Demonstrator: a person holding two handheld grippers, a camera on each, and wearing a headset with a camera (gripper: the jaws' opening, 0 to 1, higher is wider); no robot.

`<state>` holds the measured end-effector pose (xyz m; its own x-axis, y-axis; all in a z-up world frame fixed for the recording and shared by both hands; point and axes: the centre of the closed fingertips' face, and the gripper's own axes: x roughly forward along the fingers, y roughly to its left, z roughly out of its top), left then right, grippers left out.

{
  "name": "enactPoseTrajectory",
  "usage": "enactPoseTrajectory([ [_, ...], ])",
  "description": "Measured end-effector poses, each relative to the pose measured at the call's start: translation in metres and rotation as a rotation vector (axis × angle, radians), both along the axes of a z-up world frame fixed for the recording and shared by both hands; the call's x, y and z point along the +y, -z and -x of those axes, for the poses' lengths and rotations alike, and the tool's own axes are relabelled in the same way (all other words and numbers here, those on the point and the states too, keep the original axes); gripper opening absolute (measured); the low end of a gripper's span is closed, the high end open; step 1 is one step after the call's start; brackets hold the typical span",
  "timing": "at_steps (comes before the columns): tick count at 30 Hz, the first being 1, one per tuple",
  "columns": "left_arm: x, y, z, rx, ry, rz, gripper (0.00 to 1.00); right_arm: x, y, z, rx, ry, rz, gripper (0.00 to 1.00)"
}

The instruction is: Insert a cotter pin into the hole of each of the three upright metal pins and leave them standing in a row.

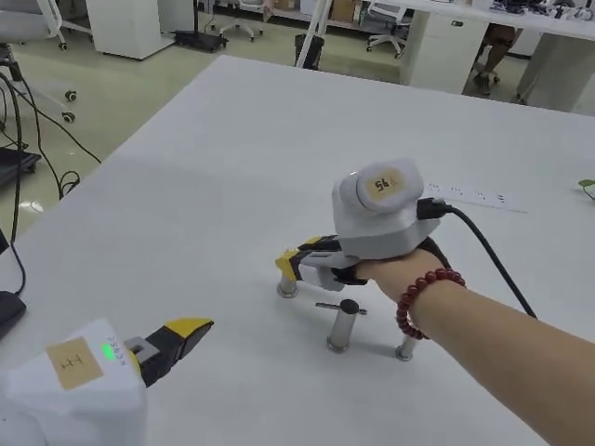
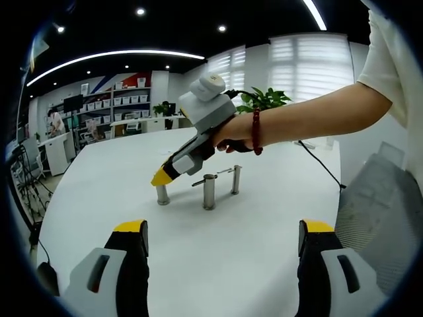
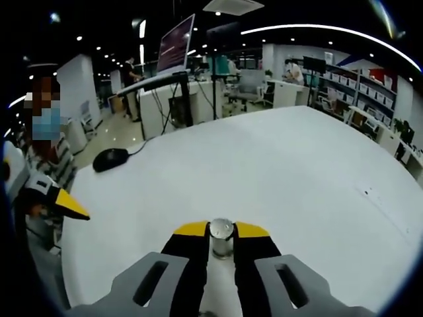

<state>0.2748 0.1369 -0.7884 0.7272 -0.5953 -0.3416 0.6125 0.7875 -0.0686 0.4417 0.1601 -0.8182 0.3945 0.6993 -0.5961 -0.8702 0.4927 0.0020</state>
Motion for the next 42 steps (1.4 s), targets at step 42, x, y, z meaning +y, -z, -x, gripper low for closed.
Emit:
enactPoseTrajectory([
  [42,0.012,-0.013,0.003,-0.030,-0.072,0.026,0.97,-0.003,-0.032,0.120,0.032,-0.276,-0.035,0.13],
])
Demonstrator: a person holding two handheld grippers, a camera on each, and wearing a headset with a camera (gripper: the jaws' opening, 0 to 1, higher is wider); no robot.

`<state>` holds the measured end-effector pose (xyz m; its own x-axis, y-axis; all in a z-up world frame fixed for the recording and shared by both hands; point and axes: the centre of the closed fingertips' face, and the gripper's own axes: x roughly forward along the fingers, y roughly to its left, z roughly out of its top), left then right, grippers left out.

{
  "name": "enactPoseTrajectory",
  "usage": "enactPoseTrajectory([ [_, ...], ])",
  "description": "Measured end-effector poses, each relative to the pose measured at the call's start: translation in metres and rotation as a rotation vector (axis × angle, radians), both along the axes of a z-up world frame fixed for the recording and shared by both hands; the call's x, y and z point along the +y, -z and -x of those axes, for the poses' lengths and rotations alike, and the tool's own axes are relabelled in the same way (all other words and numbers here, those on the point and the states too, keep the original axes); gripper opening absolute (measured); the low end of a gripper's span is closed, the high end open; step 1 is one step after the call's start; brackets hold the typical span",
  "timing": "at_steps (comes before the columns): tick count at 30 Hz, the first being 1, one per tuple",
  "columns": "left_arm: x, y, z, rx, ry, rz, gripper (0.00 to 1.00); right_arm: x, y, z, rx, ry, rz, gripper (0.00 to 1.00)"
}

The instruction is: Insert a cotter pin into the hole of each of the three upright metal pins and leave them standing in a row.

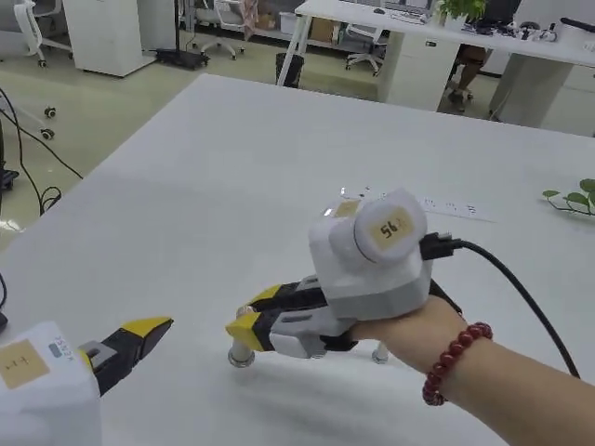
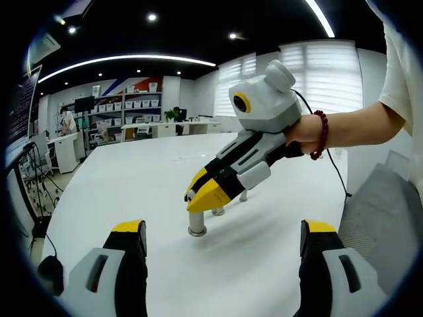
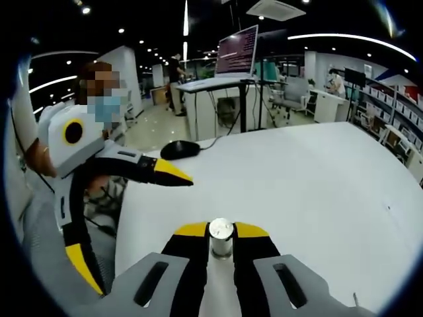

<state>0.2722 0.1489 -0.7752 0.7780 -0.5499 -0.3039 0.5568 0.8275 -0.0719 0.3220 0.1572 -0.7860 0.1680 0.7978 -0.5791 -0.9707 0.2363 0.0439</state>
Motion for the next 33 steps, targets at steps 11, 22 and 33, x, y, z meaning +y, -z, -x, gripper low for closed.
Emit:
enactPoseTrajectory([
  [11,-0.007,-0.004,0.003,0.000,0.003,-0.003,0.94,-0.048,0.002,0.007,-0.022,0.046,0.022,0.13],
  [22,-0.016,-0.004,0.005,0.003,0.033,-0.017,0.94,-0.091,0.014,0.003,-0.041,0.128,0.062,0.13],
  [33,-0.019,-0.002,0.004,0.008,0.041,-0.027,0.93,-0.106,0.024,0.000,-0.036,0.168,0.065,0.13],
])
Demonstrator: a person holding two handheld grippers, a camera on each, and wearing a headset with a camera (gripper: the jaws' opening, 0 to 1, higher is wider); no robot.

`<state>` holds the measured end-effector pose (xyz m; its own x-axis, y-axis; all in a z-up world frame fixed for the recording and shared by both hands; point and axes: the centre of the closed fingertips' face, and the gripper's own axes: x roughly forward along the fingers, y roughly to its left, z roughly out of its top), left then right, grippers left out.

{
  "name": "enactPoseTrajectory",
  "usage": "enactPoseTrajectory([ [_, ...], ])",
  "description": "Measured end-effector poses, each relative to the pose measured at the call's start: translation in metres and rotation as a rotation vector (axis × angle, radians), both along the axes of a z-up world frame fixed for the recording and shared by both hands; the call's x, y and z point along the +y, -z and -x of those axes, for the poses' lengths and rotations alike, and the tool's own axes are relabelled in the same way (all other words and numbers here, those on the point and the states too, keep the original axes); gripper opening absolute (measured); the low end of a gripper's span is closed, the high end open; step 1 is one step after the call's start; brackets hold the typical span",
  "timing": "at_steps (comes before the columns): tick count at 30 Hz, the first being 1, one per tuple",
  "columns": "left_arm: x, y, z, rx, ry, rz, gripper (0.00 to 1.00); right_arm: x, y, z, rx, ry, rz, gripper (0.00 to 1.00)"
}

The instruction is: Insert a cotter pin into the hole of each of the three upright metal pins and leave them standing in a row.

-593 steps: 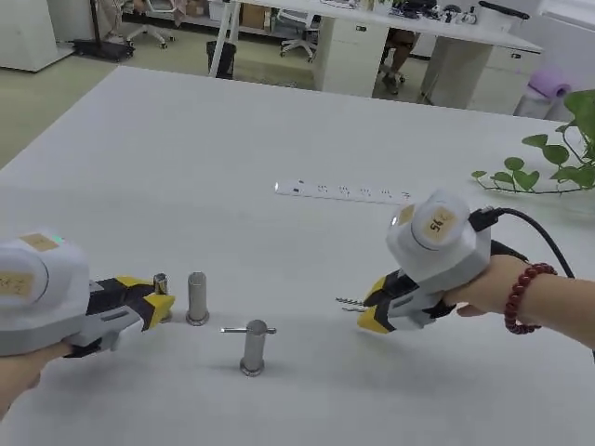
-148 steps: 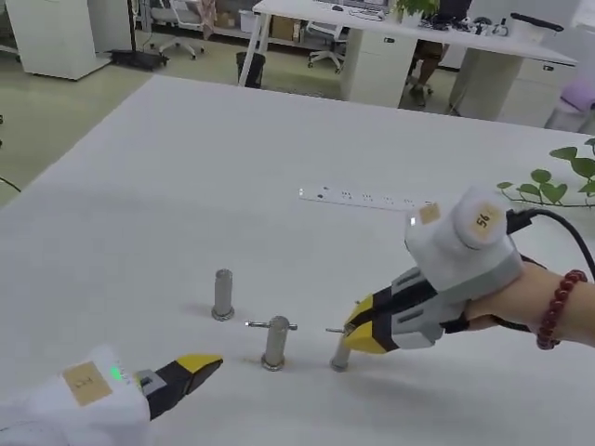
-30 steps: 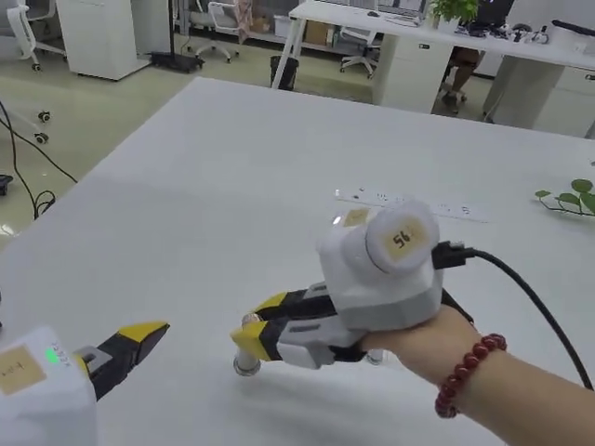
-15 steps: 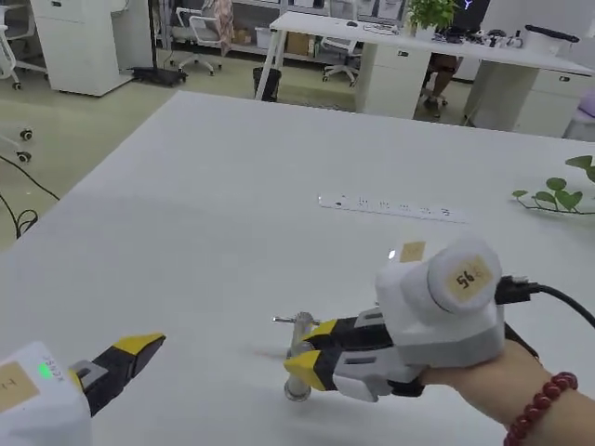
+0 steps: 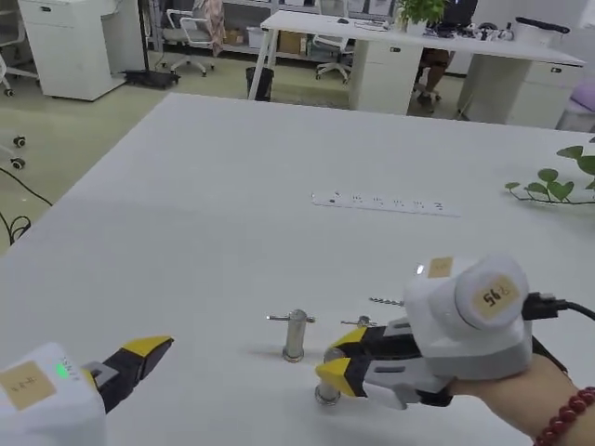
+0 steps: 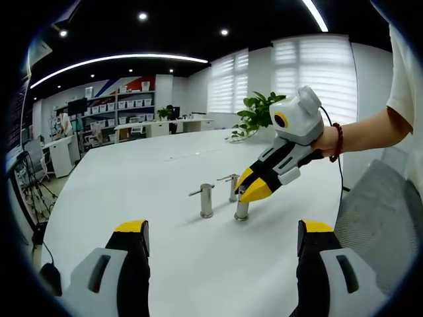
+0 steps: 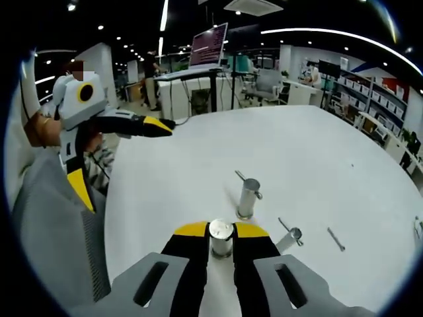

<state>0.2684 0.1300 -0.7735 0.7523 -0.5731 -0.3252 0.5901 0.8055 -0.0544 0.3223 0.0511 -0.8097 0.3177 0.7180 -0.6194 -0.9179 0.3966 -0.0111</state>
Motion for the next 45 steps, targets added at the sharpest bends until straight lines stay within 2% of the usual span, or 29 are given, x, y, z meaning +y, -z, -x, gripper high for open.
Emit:
enactPoseTrajectory([
  [10,-0.002,0.002,-0.002,0.002,0.003,-0.011,0.92,-0.011,0.011,0.002,0.019,0.010,0.008,0.13],
  [21,-0.009,0.004,-0.003,0.014,0.015,-0.013,0.91,-0.013,0.010,0.003,0.022,0.013,-0.057,0.15],
  [23,-0.010,0.005,-0.003,0.017,0.018,-0.013,0.91,-0.013,0.009,0.002,0.030,0.020,-0.081,0.16],
  [26,-0.011,0.005,-0.003,0.018,0.022,-0.015,0.92,-0.017,0.008,0.000,0.026,0.040,-0.093,0.21],
  [29,-0.011,0.005,-0.005,0.019,0.021,-0.016,0.92,-0.020,0.008,0.002,0.044,0.041,-0.093,0.25],
  [34,-0.011,0.005,-0.006,0.019,0.016,-0.013,0.93,-0.023,-0.003,0.006,0.062,0.039,-0.136,0.29],
  [40,-0.013,0.004,-0.007,0.023,0.018,-0.004,0.92,-0.037,-0.014,-0.003,0.072,0.063,-0.124,0.31],
  [45,-0.016,0.007,-0.008,0.030,0.022,-0.008,0.93,-0.059,-0.017,-0.016,0.078,0.100,-0.098,0.31],
])
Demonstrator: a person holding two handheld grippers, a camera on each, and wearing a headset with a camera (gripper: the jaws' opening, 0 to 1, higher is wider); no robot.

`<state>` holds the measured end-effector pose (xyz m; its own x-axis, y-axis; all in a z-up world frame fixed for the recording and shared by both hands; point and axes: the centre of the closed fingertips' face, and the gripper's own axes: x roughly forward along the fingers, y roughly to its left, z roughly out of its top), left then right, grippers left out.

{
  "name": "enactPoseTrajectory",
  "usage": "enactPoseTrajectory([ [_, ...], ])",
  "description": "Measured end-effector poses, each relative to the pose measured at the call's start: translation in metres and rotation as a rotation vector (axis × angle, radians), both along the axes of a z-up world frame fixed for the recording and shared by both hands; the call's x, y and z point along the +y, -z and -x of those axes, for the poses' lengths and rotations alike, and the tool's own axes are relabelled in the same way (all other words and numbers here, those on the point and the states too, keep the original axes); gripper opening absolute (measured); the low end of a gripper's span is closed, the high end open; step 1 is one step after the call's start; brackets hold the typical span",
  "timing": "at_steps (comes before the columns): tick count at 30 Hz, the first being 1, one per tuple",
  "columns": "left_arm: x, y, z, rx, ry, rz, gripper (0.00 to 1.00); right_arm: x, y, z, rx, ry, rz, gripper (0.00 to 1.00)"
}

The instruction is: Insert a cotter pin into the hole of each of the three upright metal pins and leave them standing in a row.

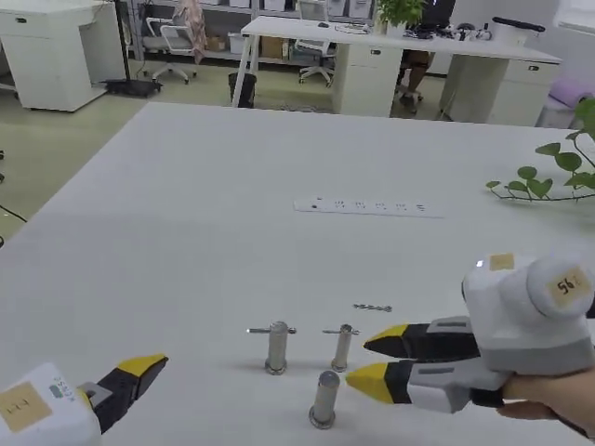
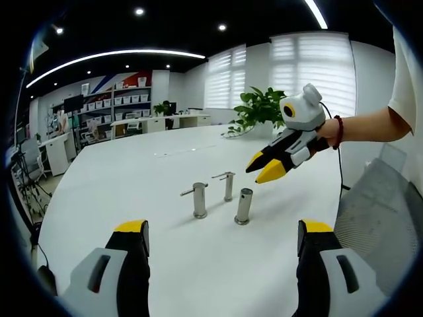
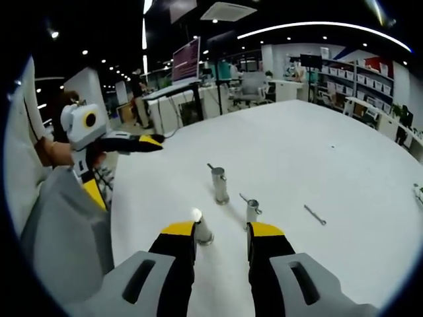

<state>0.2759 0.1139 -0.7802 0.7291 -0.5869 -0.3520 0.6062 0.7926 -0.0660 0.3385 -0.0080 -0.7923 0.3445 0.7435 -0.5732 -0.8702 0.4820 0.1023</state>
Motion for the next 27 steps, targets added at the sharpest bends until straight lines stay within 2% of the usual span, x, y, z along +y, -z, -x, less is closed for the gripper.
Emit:
enactPoseTrajectory([
  [8,0.000,0.000,-0.005,0.003,0.001,-0.010,0.93,-0.027,0.000,-0.023,0.006,0.060,0.035,0.30],
  [12,0.000,0.001,-0.006,0.005,0.004,-0.014,0.93,-0.037,0.005,-0.036,0.000,0.076,0.073,0.30],
  [15,-0.001,-0.001,-0.008,0.001,-0.004,0.005,0.92,-0.046,0.010,-0.051,0.015,0.091,0.084,0.29],
  [20,0.000,0.000,-0.012,0.008,-0.012,0.001,0.90,-0.053,0.017,-0.066,0.016,0.091,0.127,0.29],
  [22,0.000,0.001,-0.014,0.012,-0.016,0.000,0.90,-0.056,0.021,-0.076,0.016,0.119,0.141,0.29],
  [27,-0.001,0.001,-0.017,0.015,-0.020,-0.002,0.89,-0.054,0.029,-0.092,-0.005,0.117,0.181,0.27],
])
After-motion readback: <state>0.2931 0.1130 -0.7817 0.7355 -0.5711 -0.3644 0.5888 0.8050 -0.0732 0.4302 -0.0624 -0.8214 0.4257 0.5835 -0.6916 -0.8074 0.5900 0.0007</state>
